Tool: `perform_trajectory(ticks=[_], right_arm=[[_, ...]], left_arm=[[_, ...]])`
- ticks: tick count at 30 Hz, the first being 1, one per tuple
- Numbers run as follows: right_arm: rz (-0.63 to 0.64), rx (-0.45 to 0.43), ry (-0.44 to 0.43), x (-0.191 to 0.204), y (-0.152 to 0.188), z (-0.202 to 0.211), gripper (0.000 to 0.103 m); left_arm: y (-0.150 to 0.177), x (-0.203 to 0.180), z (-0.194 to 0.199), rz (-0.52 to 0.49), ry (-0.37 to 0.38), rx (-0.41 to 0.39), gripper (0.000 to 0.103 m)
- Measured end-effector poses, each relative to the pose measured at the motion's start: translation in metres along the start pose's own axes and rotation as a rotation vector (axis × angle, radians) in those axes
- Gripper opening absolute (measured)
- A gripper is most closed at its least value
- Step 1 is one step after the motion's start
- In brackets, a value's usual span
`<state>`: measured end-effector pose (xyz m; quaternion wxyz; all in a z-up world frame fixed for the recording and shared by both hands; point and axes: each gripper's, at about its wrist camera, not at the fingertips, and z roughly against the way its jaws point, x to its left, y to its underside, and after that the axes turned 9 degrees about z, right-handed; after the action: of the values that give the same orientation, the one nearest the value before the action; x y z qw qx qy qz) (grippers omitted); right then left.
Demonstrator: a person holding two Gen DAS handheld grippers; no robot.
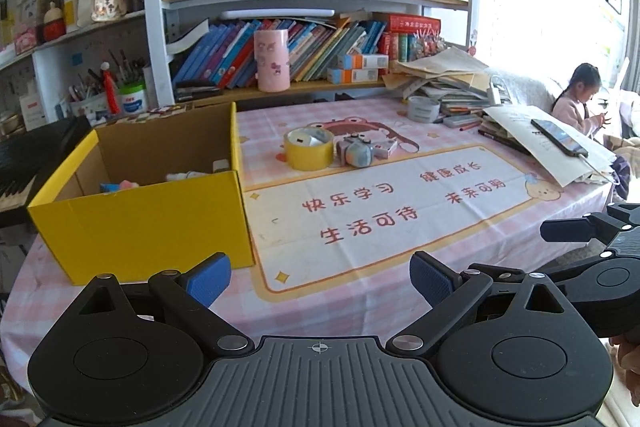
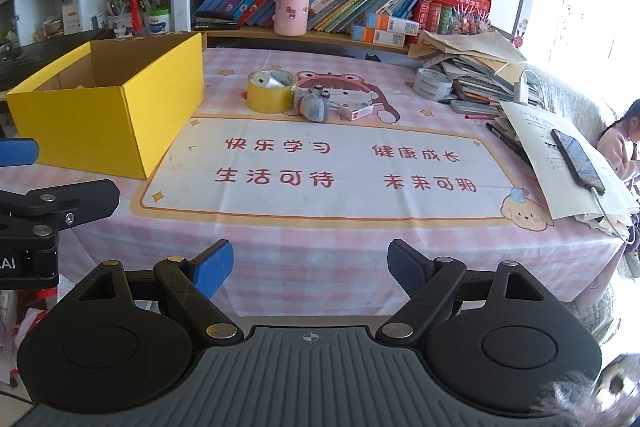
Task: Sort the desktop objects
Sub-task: 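Move both open grippers toward the tape roll and grey toy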
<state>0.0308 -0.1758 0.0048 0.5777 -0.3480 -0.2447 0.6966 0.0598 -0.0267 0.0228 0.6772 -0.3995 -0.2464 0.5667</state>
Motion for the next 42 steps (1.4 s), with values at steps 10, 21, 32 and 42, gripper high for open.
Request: perform_trajectory(ticks=[10,21,32,42], right_arm=[[-0.021,0.029,0.028,-0.012,0.003,-0.006,0.083],[-0.001,0.019,0.004,-0.024,-0.013,-0.028,0.083],[0.01,0.037,-0.034,-0.056,-0.033,-0.068,0.083],[0.011,0.007,-0.084,-0.095,-0.061,-0.104,0.083]], left_arm=[[-0.002,-0.004,-0.013,0.002,0.028,0.022,0.098],[-0.014,-0.009,-0.035,0.006,0.003,0.013,0.098],[-0.036,-0.024,-0.077,0.016,-0.028,0.021,0.098],[-0.069,-0.046,-0.117,0.021,-0.076,0.007,0.098]])
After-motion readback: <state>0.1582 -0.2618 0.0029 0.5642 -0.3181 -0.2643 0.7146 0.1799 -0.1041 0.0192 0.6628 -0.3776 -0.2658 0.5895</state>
